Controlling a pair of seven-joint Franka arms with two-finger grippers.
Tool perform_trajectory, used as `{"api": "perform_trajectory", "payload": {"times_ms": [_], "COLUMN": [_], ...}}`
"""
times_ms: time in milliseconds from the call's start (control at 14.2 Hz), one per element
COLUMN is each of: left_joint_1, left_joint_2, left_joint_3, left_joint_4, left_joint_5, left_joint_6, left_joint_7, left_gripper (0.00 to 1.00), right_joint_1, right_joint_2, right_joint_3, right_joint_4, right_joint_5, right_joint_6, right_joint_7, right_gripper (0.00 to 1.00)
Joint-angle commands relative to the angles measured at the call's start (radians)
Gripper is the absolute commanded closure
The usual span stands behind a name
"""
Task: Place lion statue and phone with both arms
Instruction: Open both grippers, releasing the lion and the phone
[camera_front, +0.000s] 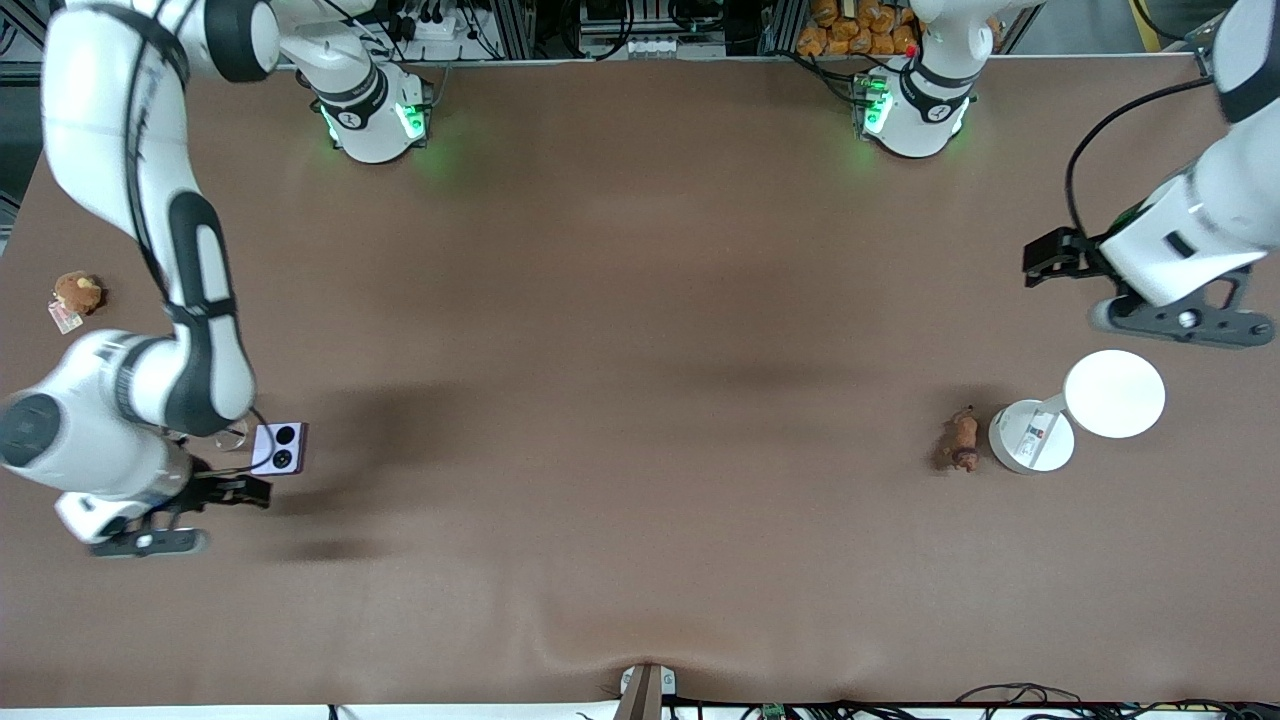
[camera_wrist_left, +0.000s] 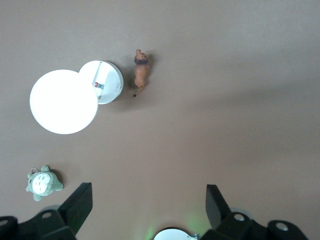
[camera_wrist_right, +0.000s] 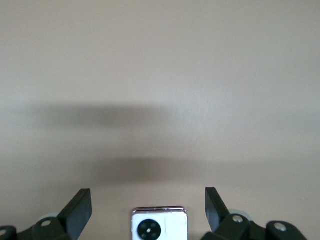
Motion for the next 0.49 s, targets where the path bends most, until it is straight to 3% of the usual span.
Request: {"api": "perform_trajectory", "payload": {"times_ms": [0,140,421], "left_joint_1": [0.037,0.012,-0.24], "left_joint_2": [-0.055,-0.103,-0.278], "left_joint_3": [0.016,0.062,0.368], "left_joint_4": [0.034,0.011,-0.199], "left_joint_5": [-0.025,-0.029,-0.081], "left_joint_6": [-0.024,-0.021,0.028], "left_joint_7": [0.023,0.034,0.048], "left_gripper": [0.0,0.0,0.0], "right_joint_1": [0.002,0.004,0.004], "right_joint_2": [-0.182,-0.292,-0.489], "right_joint_3": [0.009,0.006,0.009], "right_joint_4": [-0.035,-0.037,-0.047], "right_joint_5": [-0.002,-0.006,-0.099], "right_joint_6": [-0.172,-0.344,-0.553], "right_joint_7": [-0.021,-0.004,0.03], "right_gripper": [0.0,0.0,0.0]}}
